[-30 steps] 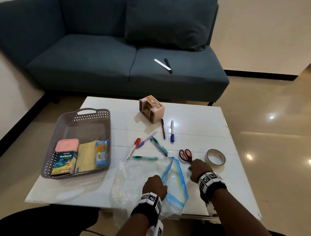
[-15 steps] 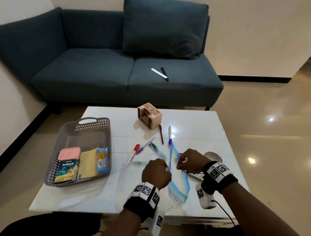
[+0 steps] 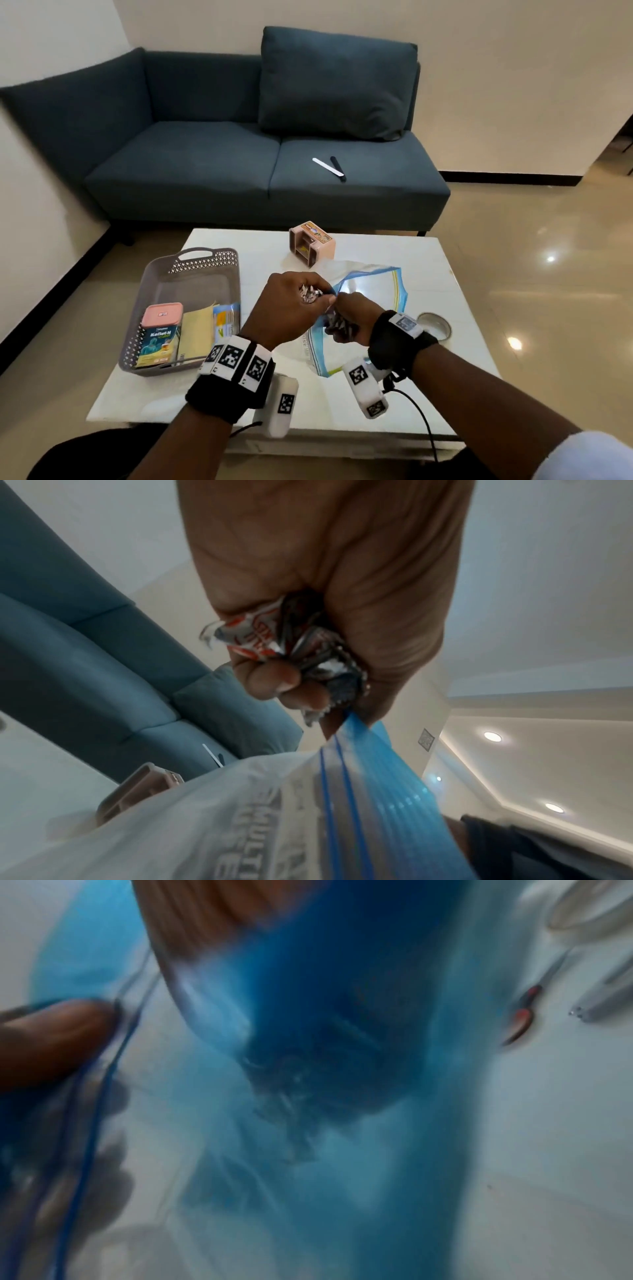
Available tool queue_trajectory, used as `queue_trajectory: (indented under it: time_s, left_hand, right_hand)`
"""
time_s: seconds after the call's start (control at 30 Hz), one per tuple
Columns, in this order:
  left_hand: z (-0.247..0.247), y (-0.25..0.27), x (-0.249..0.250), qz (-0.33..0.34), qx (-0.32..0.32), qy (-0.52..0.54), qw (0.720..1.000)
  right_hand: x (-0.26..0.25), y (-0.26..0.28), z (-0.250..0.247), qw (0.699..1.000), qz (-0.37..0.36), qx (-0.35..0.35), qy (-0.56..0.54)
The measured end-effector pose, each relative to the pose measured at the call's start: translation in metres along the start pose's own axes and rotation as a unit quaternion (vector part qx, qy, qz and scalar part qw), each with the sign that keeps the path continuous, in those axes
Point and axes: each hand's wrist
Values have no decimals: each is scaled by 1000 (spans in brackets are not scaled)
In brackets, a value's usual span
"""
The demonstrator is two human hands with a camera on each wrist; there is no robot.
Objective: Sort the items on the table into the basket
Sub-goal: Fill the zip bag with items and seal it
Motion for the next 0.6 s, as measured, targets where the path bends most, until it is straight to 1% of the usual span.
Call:
queue_trajectory:
  time_s: [0.03,0.1,0.17,0.27,0.37,0.43,0.53,0.6]
  left_hand:
    - [-2,2,-2,0,-5,-2,1000]
    - [-6,5,-8,-1,-11,-11,1000]
    - [-9,6,-13,-9,-14,-28,999]
    - [-12,4,-23,-29,-25,-42,998]
    - [-12,0,-30,-41,-37,-56,997]
    - [-13,-2,-33,-44,-47,-60,996]
    - [-15,-5,-36,-49,-70,-61,994]
    - [-15,-7,-38,-52,-79,-63,994]
  right_hand:
    - [2,-3,1,998,13,8,-53]
    - [6,-7,4,993,20,33,-111]
    - [10,-11,9,991,10,68,-117]
    - [17,-26,13,987,-1,134,-89]
    - [16,-28,17,980,-2,172,-102]
    - [15,-27,18,976,1,167,-141]
    - [11,-19,23,975,0,127,-183]
    - [7,-13,24,976,13,114,-186]
Point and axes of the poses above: each hand's wrist, its own y-axis away from the middle knuckle, its own z-axis out of the palm, x = y × z
